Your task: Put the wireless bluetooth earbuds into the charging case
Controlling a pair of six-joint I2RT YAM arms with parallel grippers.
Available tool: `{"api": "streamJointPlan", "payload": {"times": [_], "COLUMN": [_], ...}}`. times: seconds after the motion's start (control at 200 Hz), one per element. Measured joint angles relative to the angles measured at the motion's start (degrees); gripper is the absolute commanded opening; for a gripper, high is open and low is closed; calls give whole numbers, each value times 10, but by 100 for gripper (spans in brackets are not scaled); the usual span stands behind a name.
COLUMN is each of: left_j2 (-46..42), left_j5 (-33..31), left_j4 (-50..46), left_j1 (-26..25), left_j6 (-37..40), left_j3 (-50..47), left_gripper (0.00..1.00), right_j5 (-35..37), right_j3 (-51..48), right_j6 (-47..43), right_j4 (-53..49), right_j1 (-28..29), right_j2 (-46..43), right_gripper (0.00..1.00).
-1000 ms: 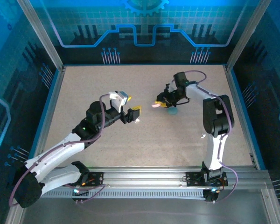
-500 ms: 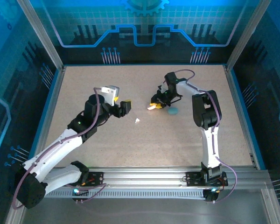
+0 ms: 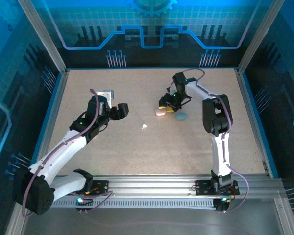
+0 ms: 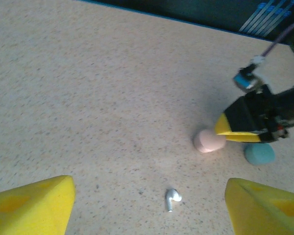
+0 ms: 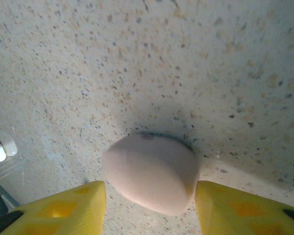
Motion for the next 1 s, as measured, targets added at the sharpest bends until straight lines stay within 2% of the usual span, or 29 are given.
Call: {"api": "streamJointPlan", "payload": {"times": [0.28,0.41,0.565,0.72,1.001], "left_j2": [24,39,82,142,215], "left_j5": [-30,-54,-97,-103,-81], "left_j4": [-64,-103,-157,-184,-231], "left_j1": [74,117,136,160,224], "left_j6": [-40,-36,2,54,125], "left_j3": [0,0,0,1,38], "left_gripper": [91,92,94,95,92], "right_j5": [28,28,24,12,10], "right_j3": [31,6,-31,-62,-92], "right_j6": [-27,-31,-32,-32,-40], "right_j4": [-38,-41,-41,-38,-54], "right_j1": [0,2,11,20,20], "right_j2": [-4,-50,-150,-228,-248], "right_gripper": [58,59,59,60,60]}}
